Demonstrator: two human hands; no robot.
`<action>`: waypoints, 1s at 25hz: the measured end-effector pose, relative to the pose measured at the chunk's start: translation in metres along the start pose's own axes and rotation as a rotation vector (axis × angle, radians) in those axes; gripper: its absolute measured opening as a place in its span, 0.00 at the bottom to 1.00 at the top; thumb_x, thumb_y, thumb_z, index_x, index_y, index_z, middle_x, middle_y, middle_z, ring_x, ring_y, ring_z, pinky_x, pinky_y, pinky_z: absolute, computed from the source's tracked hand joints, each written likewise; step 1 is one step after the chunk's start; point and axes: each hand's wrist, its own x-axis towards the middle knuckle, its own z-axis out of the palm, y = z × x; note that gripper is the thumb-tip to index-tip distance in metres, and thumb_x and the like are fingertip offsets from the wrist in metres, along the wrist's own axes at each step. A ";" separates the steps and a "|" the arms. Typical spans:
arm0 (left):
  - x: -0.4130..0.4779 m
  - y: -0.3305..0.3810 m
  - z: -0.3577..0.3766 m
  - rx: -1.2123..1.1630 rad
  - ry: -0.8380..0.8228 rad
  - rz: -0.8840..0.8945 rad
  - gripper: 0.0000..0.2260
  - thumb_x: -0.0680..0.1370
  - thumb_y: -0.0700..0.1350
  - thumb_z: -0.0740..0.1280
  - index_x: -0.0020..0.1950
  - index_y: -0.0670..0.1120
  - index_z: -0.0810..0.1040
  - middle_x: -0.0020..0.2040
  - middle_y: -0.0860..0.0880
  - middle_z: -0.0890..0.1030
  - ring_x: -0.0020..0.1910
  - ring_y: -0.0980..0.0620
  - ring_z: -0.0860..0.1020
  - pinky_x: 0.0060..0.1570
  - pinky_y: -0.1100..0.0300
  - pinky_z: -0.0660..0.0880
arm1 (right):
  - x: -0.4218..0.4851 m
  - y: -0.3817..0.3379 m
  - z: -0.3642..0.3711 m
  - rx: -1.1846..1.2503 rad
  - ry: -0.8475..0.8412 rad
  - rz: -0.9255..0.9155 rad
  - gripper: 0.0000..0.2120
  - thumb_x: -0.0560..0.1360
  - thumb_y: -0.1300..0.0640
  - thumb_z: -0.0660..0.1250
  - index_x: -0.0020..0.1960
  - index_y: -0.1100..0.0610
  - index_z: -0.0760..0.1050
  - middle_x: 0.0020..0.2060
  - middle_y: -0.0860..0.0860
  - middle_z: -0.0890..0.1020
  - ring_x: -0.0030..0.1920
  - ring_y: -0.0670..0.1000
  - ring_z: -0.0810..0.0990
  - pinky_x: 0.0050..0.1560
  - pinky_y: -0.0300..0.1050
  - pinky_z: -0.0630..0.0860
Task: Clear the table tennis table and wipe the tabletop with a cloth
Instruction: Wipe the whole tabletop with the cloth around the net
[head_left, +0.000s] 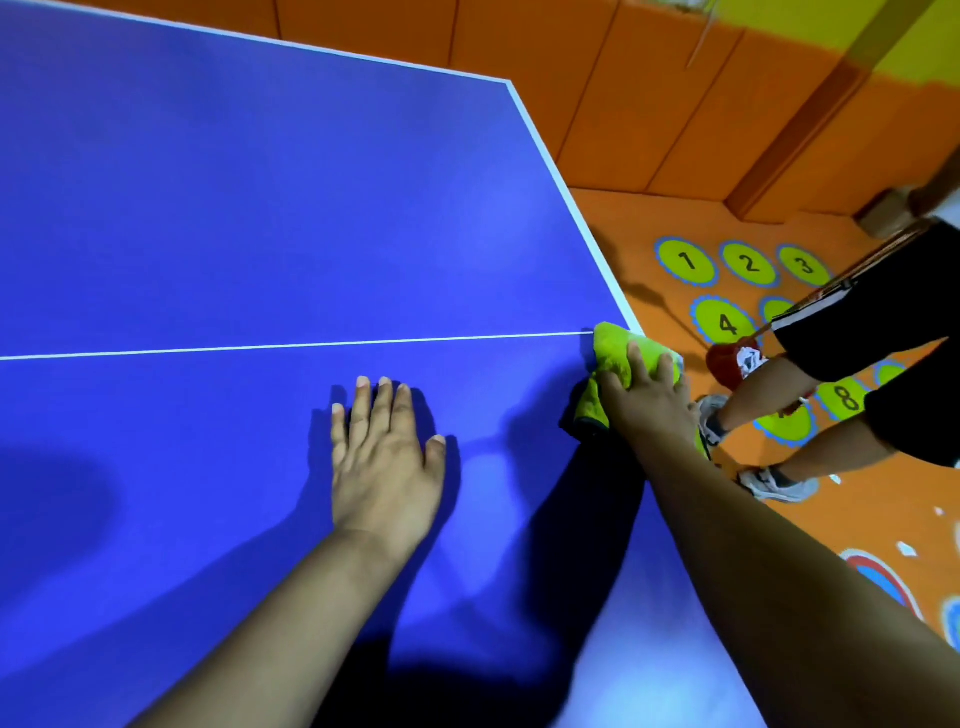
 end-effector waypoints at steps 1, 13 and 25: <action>-0.006 -0.011 -0.010 0.024 0.000 -0.001 0.29 0.79 0.54 0.54 0.77 0.45 0.51 0.78 0.49 0.49 0.75 0.53 0.37 0.71 0.54 0.31 | -0.013 -0.002 0.001 -0.011 -0.002 0.013 0.30 0.77 0.37 0.52 0.77 0.39 0.50 0.78 0.51 0.49 0.77 0.59 0.47 0.73 0.61 0.48; -0.090 -0.224 -0.156 0.142 0.049 -0.271 0.37 0.74 0.59 0.64 0.77 0.46 0.52 0.78 0.48 0.49 0.75 0.50 0.39 0.70 0.50 0.33 | -0.165 -0.198 0.049 -0.077 -0.038 -0.118 0.29 0.78 0.37 0.51 0.77 0.39 0.48 0.78 0.50 0.50 0.77 0.61 0.45 0.71 0.67 0.46; -0.206 -0.358 -0.244 0.119 0.056 -0.544 0.49 0.68 0.67 0.66 0.77 0.45 0.46 0.78 0.48 0.43 0.75 0.52 0.35 0.70 0.53 0.33 | -0.346 -0.432 0.110 -0.114 -0.129 -0.563 0.29 0.79 0.41 0.49 0.78 0.42 0.46 0.78 0.53 0.46 0.76 0.62 0.43 0.74 0.63 0.43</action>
